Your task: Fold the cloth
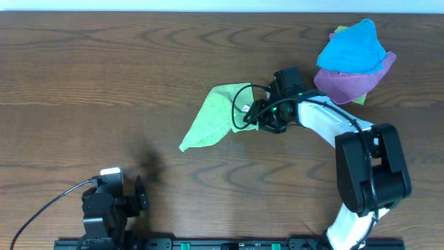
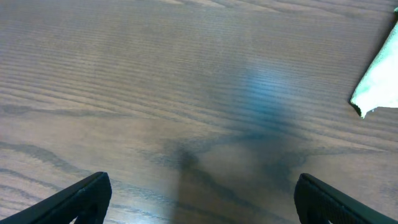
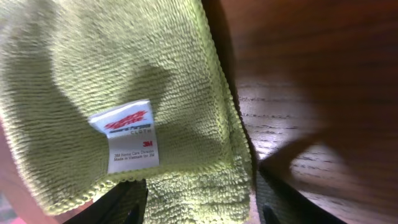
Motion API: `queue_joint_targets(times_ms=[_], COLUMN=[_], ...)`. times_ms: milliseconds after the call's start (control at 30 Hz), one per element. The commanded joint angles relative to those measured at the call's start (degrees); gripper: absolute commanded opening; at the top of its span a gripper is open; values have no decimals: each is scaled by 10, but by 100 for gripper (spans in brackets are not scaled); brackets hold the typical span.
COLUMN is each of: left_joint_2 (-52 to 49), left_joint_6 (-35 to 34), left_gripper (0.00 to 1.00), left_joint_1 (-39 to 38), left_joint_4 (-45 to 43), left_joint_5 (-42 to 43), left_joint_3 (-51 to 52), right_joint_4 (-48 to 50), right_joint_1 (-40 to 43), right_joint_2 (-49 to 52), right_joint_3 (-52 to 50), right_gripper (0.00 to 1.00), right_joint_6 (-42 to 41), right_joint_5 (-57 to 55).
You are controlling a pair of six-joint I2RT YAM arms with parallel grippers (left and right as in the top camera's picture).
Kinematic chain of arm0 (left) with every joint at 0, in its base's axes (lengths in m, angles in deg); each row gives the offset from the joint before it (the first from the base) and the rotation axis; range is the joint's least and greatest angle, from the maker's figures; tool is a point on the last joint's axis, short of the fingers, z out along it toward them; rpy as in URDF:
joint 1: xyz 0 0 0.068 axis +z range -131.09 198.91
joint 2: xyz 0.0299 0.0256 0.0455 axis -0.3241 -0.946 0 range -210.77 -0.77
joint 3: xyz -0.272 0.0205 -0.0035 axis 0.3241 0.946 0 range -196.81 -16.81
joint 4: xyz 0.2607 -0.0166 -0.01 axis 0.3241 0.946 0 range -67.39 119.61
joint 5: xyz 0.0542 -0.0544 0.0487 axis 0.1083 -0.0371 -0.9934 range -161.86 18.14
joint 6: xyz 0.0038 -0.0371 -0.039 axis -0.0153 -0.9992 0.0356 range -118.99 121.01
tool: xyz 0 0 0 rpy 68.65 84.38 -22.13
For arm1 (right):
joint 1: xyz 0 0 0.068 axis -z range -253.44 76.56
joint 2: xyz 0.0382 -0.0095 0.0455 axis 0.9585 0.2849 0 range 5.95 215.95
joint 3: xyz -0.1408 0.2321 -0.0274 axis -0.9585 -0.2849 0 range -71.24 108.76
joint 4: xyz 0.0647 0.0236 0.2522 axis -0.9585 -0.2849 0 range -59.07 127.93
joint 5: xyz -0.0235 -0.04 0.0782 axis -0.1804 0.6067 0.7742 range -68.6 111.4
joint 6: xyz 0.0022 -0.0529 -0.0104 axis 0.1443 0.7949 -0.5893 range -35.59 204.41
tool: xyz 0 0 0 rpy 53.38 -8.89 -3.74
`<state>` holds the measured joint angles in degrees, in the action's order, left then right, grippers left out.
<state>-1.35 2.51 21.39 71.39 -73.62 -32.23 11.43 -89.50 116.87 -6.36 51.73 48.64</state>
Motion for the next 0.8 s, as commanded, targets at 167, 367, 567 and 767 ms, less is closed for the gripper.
queue_joint_targets(times_ms=[167,367,567,767], left_joint_2=[4,4,4,4], left_joint_6=[-4,-4,-5,-5], left_gripper=[95,96,96,95], left_joint_1=[1,1,1,1], left_joint_4=[18,18,17,-15], left_joint_5=[3,3,3,86], left_joint_3=[23,23,23,23], right_joint_4=[1,0,-2,-18], right_joint_1=[-13,-12,-5,2], right_joint_2=[20,19,-16,-113], right_joint_3=[-2,-2,-1,-1], right_gripper=[44,8,1,1], right_joint_6=[-12,-12,-9,-9], right_joint_5=[9,9,23,18])
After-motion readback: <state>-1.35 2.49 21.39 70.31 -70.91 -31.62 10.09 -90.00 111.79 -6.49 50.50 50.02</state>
